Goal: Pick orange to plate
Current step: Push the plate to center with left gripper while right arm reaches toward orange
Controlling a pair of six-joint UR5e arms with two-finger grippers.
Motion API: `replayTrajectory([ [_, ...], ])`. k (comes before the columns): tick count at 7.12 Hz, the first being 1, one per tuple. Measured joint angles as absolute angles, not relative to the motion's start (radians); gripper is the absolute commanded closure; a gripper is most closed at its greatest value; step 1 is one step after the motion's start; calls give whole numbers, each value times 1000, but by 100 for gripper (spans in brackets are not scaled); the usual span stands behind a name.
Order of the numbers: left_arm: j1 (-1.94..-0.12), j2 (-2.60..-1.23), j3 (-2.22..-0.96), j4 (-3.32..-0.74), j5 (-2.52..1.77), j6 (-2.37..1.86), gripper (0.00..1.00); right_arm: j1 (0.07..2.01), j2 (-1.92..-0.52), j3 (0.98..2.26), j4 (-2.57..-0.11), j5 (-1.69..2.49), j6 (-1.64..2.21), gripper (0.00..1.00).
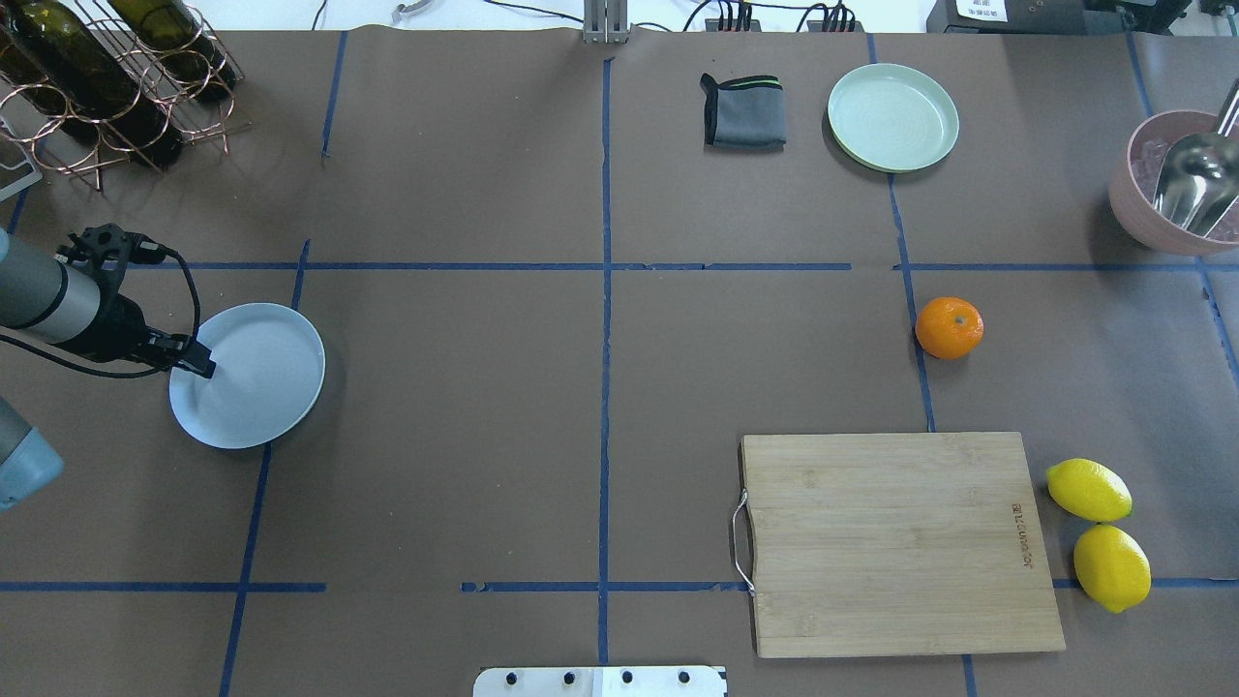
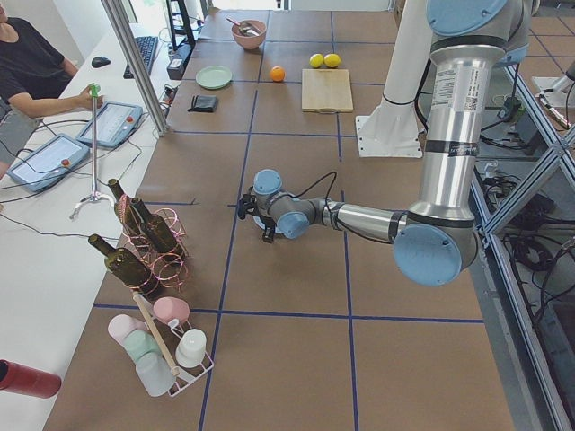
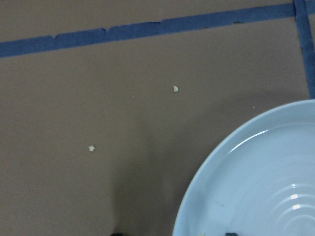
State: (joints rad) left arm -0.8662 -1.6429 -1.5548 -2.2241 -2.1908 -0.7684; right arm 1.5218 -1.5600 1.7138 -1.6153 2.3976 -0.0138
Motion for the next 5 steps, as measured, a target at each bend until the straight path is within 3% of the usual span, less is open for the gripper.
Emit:
replayTrajectory([
  [5,-865,-1691,-1617,-2268,-2246,-975,100,1522,-1560,1710,-1615,2398,-14,0],
])
